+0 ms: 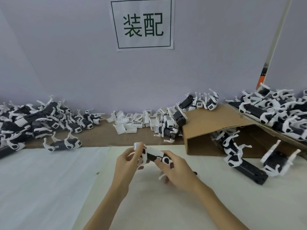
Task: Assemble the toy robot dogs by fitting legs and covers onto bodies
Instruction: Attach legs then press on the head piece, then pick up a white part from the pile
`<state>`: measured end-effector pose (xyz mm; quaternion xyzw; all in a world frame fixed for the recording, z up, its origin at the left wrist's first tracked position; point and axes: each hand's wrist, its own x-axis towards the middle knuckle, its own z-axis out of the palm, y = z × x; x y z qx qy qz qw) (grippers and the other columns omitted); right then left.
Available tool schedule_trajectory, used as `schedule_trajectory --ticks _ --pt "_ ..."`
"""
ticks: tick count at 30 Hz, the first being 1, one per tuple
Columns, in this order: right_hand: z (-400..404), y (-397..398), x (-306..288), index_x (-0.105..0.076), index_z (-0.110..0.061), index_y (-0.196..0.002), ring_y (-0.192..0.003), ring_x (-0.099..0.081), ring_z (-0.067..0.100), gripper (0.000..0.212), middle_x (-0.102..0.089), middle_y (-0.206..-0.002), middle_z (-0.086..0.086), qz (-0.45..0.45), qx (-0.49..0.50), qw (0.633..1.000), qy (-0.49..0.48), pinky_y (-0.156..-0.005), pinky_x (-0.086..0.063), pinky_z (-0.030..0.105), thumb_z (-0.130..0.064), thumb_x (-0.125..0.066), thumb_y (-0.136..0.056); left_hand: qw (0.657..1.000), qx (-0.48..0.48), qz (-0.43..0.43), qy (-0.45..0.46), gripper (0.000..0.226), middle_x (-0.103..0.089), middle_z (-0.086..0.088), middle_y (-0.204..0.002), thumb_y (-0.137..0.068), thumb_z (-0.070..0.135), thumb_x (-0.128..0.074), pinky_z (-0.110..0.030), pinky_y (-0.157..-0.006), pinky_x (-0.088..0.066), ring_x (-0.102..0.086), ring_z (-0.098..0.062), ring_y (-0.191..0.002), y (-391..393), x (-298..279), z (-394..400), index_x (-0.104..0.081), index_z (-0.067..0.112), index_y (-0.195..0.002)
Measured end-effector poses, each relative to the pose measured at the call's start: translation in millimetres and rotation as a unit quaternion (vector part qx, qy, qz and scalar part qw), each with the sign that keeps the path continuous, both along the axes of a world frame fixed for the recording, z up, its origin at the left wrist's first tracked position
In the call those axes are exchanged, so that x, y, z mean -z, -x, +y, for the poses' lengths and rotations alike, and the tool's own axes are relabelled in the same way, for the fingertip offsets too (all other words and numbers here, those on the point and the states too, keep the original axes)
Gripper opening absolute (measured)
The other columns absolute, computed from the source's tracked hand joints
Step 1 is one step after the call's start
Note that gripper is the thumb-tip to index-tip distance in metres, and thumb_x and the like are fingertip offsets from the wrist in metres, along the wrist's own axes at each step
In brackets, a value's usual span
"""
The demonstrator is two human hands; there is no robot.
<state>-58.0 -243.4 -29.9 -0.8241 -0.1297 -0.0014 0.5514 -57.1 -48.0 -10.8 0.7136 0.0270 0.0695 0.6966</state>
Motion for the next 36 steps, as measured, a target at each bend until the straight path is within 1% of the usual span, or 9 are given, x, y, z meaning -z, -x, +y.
schedule_trajectory --ticks 4,8,10,13,17,21,26,31,36 --pt "-28.6 -33.0 -54.6 -0.061 -0.005 -0.126 -0.068 -0.076 0.032 0.048 -0.074 -0.087 0.019 0.078 0.041 0.946 -0.313 -0.049 -0.057 0.031 -0.044 -0.061 -0.099 0.989 -0.054 0.022 0.135 0.063 -0.081 -0.009 -0.106 -0.106 0.067 -0.032 -0.039 -0.072 -0.061 -0.079 -0.030 -0.091 -7.7 -2.7 6.0 -0.068 0.019 -0.124" --pt "-90.0 -51.9 -117.3 -0.034 0.008 -0.147 -0.124 -0.060 0.054 0.106 -0.050 -0.138 0.044 0.100 -0.030 0.749 -0.655 -0.097 -0.058 0.051 -0.080 -0.046 -0.088 0.991 -0.099 0.011 0.084 0.069 -0.080 -0.011 -0.089 -0.112 0.055 -0.035 -0.034 -0.064 -0.057 -0.071 -0.023 -0.069 -14.7 7.9 18.6 -0.078 0.003 -0.098" --pt "-91.7 -48.2 -118.8 -0.025 0.006 -0.153 -0.125 -0.059 0.056 0.107 -0.049 -0.140 0.044 0.124 -0.044 0.770 -0.624 -0.098 -0.057 0.055 -0.081 -0.039 -0.092 0.994 -0.096 0.022 0.050 0.061 -0.079 -0.008 -0.085 -0.113 0.048 -0.042 -0.034 -0.065 -0.056 -0.068 -0.020 -0.067 -17.3 16.2 19.8 -0.077 0.003 -0.091" --pt "-62.2 -34.1 -79.3 -0.044 -0.004 -0.151 -0.116 -0.069 0.042 0.082 -0.065 -0.134 0.027 0.181 -0.050 0.820 -0.540 -0.082 -0.064 0.045 -0.069 -0.040 -0.101 0.991 -0.108 0.011 -0.081 0.043 -0.078 0.005 -0.084 -0.110 0.039 -0.052 -0.036 -0.075 -0.053 -0.068 -0.018 -0.077 -21.2 31.2 16.3 -0.075 0.014 -0.083" --pt "-18.7 -12.1 -17.2 -0.064 -0.002 -0.136 -0.082 -0.074 0.027 0.067 -0.074 -0.118 0.016 0.272 -0.039 0.802 -0.530 -0.059 -0.061 0.031 -0.055 -0.053 -0.097 0.953 -0.149 -0.029 -0.261 0.023 -0.071 0.006 -0.102 -0.105 0.029 -0.058 -0.037 -0.087 -0.049 -0.065 -0.023 -0.103 -42.0 37.1 26.2 -0.073 0.018 -0.092" --pt "-2.8 -12.8 3.5 -0.072 -0.003 -0.126 -0.079 -0.072 0.025 0.057 -0.073 -0.108 0.015 0.279 -0.028 0.798 -0.533 -0.051 -0.057 0.029 -0.048 -0.058 -0.094 0.830 -0.192 0.006 -0.524 0.031 -0.046 -0.012 -0.144 -0.102 0.030 -0.058 -0.043 -0.107 -0.037 -0.040 -0.038 -0.132 -89.0 25.8 81.6 -0.062 0.013 -0.129" --pt "-8.4 -21.5 5.3 -0.075 -0.007 -0.123 -0.074 -0.067 0.021 0.057 -0.070 -0.101 0.013 0.268 -0.054 0.810 -0.518 -0.049 -0.053 0.027 -0.051 -0.063 -0.088 0.679 -0.231 0.111 -0.688 0.047 0.005 -0.014 -0.172 -0.097 0.018 -0.058 -0.079 -0.112 -0.030 0.008 -0.055 -0.156 -130.4 5.5 171.2 -0.053 0.031 -0.142" --pt "-8.4 -32.8 9.1 -0.074 -0.008 -0.124 -0.070 -0.067 0.024 0.056 -0.069 -0.097 0.014 0.283 -0.062 0.810 -0.511 -0.047 -0.051 0.030 -0.052 -0.058 -0.093 0.706 -0.183 0.188 -0.658 0.055 -0.022 -0.015 -0.166 -0.108 0.040 -0.051 -0.060 -0.121 -0.031 -0.024 -0.048 -0.152 -153.4 11.4 222.0 -0.035 0.023 -0.158" --pt "-7.6 -30.3 8.5 -0.075 -0.009 -0.122 -0.070 -0.066 0.023 0.054 -0.070 -0.096 0.014 0.280 -0.059 0.817 -0.500 -0.049 -0.050 0.030 -0.051 -0.057 -0.095 0.802 -0.185 0.005 -0.568 0.034 -0.065 -0.015 -0.124 -0.093 0.023 -0.078 -0.049 -0.123 -0.016 -0.046 -0.033 -0.137 -146.6 10.8 211.5 -0.069 0.011 -0.124"
